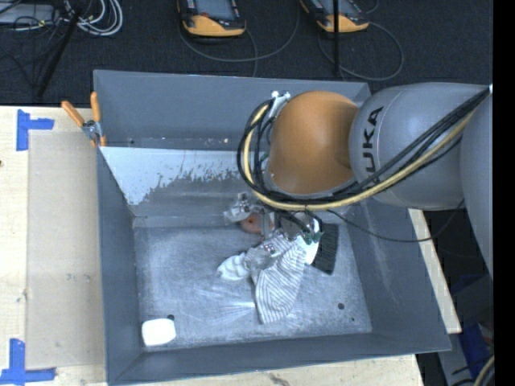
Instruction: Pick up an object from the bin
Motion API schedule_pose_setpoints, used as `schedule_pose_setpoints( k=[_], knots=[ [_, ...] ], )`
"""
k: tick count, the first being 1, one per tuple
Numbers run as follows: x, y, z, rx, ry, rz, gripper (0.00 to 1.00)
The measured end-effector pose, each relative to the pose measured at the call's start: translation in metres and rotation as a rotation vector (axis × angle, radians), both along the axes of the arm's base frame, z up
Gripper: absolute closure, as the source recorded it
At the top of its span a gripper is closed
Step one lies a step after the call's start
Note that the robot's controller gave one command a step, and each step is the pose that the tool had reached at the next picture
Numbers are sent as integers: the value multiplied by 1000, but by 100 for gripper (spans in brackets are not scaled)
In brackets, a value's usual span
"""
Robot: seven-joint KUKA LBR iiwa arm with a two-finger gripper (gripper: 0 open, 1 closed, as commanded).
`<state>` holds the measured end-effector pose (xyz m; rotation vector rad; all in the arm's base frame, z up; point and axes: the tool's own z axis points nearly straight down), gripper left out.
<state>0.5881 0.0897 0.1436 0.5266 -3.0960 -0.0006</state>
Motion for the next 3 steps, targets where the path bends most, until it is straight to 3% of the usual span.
schedule_pose_setpoints(
  k=[1, 2, 3],
  knots=[
    [-2, -11, -56, 0, -3, 306, 0],
    [4, -18, -67, -1, 11, 239, 100],
    [4, -18, -67, -1, 11, 239, 100]
  ],
)
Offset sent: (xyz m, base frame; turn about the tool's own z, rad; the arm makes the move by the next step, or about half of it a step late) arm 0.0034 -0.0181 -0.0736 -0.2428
